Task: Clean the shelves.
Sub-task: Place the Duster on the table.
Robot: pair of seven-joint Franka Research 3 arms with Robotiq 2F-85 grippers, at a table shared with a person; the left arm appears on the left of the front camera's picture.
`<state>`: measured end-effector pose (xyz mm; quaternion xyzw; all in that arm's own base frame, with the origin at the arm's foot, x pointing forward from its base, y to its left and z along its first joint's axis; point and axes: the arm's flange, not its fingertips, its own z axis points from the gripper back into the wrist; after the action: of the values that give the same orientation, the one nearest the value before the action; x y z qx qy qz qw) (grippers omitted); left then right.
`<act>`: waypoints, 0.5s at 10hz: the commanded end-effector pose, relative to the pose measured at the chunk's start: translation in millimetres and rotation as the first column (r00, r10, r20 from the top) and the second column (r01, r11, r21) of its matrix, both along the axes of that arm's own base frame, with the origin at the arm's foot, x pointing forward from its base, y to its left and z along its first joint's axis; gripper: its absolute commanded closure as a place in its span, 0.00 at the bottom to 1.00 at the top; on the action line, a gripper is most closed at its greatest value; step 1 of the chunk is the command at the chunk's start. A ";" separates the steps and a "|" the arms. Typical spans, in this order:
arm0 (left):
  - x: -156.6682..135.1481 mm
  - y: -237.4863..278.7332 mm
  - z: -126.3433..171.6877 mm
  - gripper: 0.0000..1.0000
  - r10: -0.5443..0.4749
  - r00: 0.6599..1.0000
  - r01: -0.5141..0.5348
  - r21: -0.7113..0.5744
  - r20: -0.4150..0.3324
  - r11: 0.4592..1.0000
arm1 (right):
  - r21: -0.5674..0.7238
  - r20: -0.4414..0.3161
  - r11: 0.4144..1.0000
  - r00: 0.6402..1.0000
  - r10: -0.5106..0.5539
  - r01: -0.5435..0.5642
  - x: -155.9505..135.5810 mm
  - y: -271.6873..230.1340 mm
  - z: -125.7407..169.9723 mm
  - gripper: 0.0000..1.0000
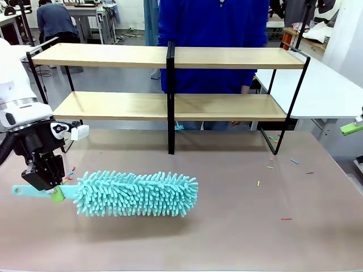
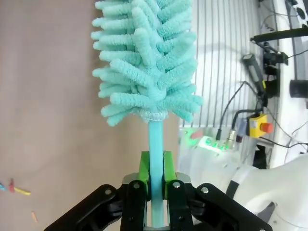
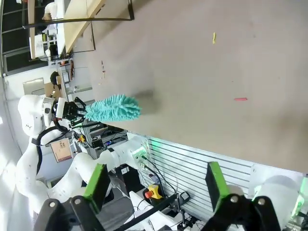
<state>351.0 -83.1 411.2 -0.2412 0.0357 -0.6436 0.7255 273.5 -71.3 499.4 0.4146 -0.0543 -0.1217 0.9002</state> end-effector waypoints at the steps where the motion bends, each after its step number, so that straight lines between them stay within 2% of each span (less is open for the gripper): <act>1: 0.5 9.0 1.4 0.84 0.014 1.000 -0.014 0.014 0.023 1.000 | 0.010 0.017 1.000 1.000 0.010 -0.011 -1.7 -4.1 1.8 0.00; 2: 0.6 10.1 0.2 0.34 0.001 1.000 -0.002 0.019 0.027 1.000 | 0.010 0.017 1.000 1.000 0.010 -0.011 -1.7 -4.1 1.8 0.00; 3: 0.3 13.1 4.0 0.26 0.000 0.999 0.000 0.003 0.040 1.000 | 0.010 0.017 1.000 1.000 0.010 -0.011 -1.7 -4.1 1.8 0.00; 4: -0.3 20.3 13.0 0.00 0.005 0.998 -0.003 -0.037 0.056 0.999 | 0.010 0.017 1.000 1.000 0.010 -0.011 -1.7 -4.1 1.8 0.00; 5: 1.1 34.7 29.8 0.00 0.051 0.997 -0.043 -0.147 0.053 0.988 | 0.000 0.001 1.000 1.000 -0.003 0.003 -0.7 -1.0 0.5 0.00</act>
<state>354.1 -64.1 426.7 -0.2426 0.0023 -0.6356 0.7329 272.8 -72.1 499.7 0.4143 -0.0553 -0.1232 0.9001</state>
